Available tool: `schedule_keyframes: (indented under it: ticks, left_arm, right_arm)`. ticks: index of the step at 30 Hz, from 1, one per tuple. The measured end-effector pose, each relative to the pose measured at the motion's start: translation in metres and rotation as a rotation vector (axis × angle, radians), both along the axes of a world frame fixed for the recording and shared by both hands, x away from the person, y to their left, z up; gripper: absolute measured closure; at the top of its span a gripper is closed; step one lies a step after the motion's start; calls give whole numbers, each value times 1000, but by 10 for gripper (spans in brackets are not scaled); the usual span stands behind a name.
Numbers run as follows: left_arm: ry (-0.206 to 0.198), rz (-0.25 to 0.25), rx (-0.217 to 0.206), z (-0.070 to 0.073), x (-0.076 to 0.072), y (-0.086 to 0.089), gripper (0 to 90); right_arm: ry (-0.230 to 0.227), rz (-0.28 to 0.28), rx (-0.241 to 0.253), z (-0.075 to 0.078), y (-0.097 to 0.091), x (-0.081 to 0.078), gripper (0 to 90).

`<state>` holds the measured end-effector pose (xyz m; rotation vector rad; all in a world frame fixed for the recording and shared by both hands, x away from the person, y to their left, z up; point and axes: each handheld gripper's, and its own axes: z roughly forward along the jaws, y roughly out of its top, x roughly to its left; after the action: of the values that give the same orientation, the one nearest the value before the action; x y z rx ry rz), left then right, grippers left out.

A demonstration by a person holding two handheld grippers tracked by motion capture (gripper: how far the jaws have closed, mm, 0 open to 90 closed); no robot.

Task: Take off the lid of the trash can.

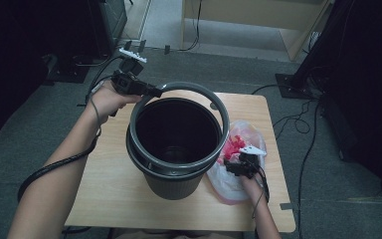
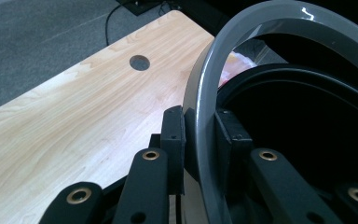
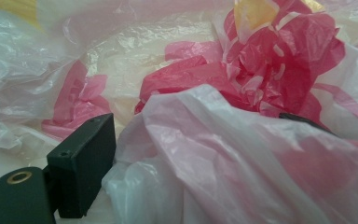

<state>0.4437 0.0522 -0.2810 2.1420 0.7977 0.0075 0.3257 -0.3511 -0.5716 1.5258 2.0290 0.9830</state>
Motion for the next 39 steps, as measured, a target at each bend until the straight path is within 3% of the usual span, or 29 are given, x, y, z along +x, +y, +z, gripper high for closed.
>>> schedule_keyframes:
  ticks: [18, 39]
  left_arm:
    - [-3, 34, 0, 12, 4, 19, 764]
    - [-3, 112, 8, 21, 14, 60, 763]
  right_arm:
    - [1, 1, 2, 0, 0, 0, 138]
    - [1, 0, 1, 0, 0, 0, 138]
